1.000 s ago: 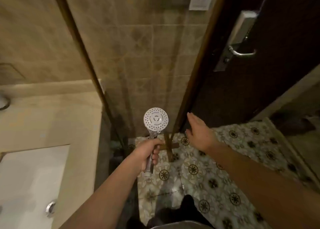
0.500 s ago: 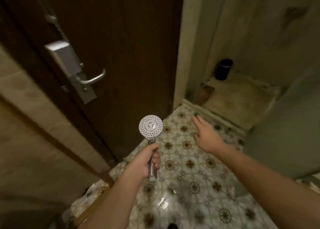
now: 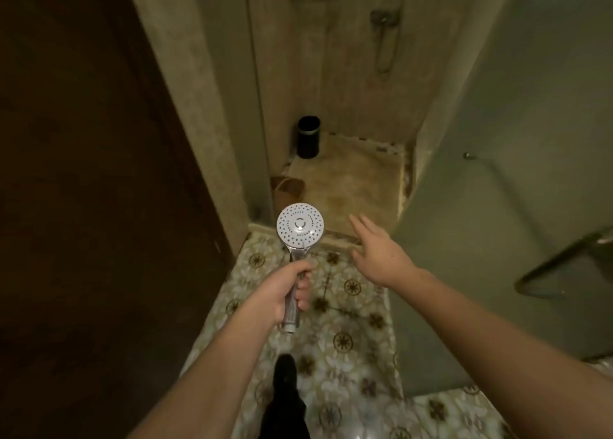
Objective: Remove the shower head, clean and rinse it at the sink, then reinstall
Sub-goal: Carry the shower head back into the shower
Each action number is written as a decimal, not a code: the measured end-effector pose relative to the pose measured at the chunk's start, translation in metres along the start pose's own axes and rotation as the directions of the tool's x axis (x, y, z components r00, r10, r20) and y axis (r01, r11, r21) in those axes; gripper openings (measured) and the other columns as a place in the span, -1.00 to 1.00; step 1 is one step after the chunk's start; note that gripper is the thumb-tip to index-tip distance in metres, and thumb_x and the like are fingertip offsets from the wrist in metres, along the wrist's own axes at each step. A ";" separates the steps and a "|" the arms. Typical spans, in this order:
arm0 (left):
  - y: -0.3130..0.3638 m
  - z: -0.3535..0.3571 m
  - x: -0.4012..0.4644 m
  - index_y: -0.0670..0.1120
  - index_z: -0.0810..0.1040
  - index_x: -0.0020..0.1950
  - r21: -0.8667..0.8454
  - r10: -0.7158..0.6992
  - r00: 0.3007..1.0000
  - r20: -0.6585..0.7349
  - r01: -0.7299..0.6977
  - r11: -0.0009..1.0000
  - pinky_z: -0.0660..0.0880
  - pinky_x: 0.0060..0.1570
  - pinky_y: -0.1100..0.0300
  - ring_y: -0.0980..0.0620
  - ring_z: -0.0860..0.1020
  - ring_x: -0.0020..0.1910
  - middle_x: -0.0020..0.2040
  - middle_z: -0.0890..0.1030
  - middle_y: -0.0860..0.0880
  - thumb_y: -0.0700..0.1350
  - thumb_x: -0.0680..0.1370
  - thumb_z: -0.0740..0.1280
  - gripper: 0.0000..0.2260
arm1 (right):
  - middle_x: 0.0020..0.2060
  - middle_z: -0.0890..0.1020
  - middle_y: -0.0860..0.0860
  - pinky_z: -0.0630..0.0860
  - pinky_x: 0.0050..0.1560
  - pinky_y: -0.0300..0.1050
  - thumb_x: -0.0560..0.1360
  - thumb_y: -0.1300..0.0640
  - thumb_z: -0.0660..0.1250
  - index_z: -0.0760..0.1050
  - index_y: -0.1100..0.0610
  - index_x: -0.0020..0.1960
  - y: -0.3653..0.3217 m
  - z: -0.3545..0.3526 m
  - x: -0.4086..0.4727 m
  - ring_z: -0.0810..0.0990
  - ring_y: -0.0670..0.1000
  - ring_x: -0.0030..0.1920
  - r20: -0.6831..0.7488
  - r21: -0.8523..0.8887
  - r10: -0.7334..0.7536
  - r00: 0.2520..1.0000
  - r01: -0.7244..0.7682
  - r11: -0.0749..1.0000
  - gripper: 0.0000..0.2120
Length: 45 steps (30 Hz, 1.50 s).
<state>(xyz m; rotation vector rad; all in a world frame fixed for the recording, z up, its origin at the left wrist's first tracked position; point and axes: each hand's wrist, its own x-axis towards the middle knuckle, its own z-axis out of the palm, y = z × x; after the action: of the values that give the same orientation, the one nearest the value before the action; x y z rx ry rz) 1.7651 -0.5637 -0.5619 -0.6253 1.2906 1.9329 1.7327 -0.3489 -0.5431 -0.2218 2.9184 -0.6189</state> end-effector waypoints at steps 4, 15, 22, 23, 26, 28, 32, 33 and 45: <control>0.095 0.014 0.065 -0.04 0.38 -0.31 0.079 -0.004 0.997 0.083 -0.002 0.997 0.21 -0.66 0.31 0.11 0.23 -0.66 -0.53 0.28 0.04 -0.11 0.62 0.30 -0.70 | 0.58 0.06 0.02 0.16 0.50 0.08 0.58 -0.01 0.18 -0.05 -0.03 0.59 0.005 -0.029 0.092 0.09 0.14 0.54 -0.002 -0.012 0.059 0.998 -0.059 0.998 -0.33; 0.351 0.094 0.201 -0.05 0.40 -0.26 0.167 0.084 0.956 0.281 -0.135 0.977 0.26 -0.65 0.28 0.11 0.26 -0.63 -0.52 0.30 0.04 -0.10 0.62 0.32 -0.73 | 0.59 0.02 -0.01 0.21 0.46 0.01 0.53 -0.06 0.21 -0.07 -0.03 0.59 0.038 -0.154 0.309 0.14 0.10 0.53 -0.295 -0.046 0.088 0.951 -0.107 0.993 -0.27; 0.431 0.129 0.324 -0.06 0.44 -0.24 0.274 0.099 0.970 0.223 -0.160 0.948 0.28 -0.60 0.27 0.10 0.28 -0.60 -0.50 0.33 0.04 -0.08 0.58 0.35 -0.79 | 0.58 0.07 0.08 0.24 0.47 0.07 0.54 0.05 0.28 0.02 0.04 0.59 0.107 -0.173 0.443 0.16 0.15 0.53 -0.287 0.000 0.053 0.956 -0.055 0.998 -0.29; 0.444 0.136 0.343 -0.07 0.45 -0.23 0.271 0.102 0.973 0.208 -0.158 0.950 0.28 -0.60 0.27 0.09 0.29 -0.60 -0.50 0.34 0.03 -0.08 0.57 0.36 -0.80 | 0.57 0.10 0.10 0.26 0.46 0.10 0.54 0.06 0.28 0.05 0.07 0.58 0.119 -0.177 0.465 0.19 0.16 0.52 -0.296 -0.008 0.038 0.954 -0.042 0.999 -0.30; 0.484 0.160 0.397 -0.07 0.43 -0.30 0.224 0.059 0.988 0.143 -0.090 0.970 0.28 -0.61 0.27 0.08 0.29 -0.61 -0.51 0.34 0.02 -0.08 0.57 0.39 -0.73 | 0.57 0.11 0.06 0.28 0.43 0.11 0.55 0.02 0.27 0.04 0.05 0.59 0.156 -0.187 0.527 0.21 0.13 0.50 -0.244 0.026 0.073 0.967 -0.069 0.997 -0.31; 0.505 0.175 0.431 -0.05 0.42 -0.35 0.196 0.040 0.993 0.115 -0.062 0.979 0.28 -0.62 0.26 0.08 0.28 -0.62 -0.51 0.33 0.02 -0.08 0.57 0.39 -0.69 | 0.58 0.09 0.03 0.27 0.43 0.06 0.56 0.03 0.26 0.01 0.05 0.59 0.181 -0.193 0.565 0.20 0.12 0.51 -0.201 0.071 0.072 0.977 -0.059 0.996 -0.30; 0.544 0.200 0.487 -0.03 0.39 -0.31 0.196 0.017 0.999 0.046 -0.026 0.980 0.26 -0.62 0.30 0.10 0.26 -0.63 -0.52 0.32 0.03 -0.08 0.59 0.35 -0.70 | 0.57 0.12 0.01 0.30 0.39 0.00 0.55 0.07 0.28 0.04 0.07 0.59 0.221 -0.206 0.627 0.26 0.12 0.48 -0.176 0.158 0.108 0.978 -0.080 0.984 -0.31; 0.551 0.204 0.499 -0.03 0.39 -0.30 0.182 0.008 0.999 0.045 -0.016 0.983 0.27 -0.62 0.29 0.09 0.27 -0.63 -0.51 0.33 0.03 -0.08 0.59 0.36 -0.71 | 0.57 0.13 0.01 0.28 0.41 0.00 0.55 0.07 0.29 0.05 0.07 0.59 0.230 -0.206 0.640 0.24 0.11 0.49 -0.159 0.175 0.109 0.981 -0.081 0.981 -0.31; 0.619 0.292 0.689 -0.06 0.39 -0.32 0.099 -0.178 0.984 0.016 0.175 0.980 0.29 -0.62 0.31 0.10 0.30 -0.64 -0.54 0.35 0.03 -0.12 0.60 0.32 -0.70 | 0.54 0.22 0.01 0.17 0.35 -0.25 0.54 0.04 0.30 0.08 0.03 0.58 0.371 -0.212 0.774 0.25 0.02 0.49 -0.019 0.278 0.372 0.928 -0.352 0.894 -0.31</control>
<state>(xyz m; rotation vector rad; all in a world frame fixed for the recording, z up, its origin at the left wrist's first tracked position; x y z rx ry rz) 0.8505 -0.2391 -0.5923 -0.6428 1.2618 1.7183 0.8964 -0.0664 -0.5942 0.3779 2.7837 -0.9580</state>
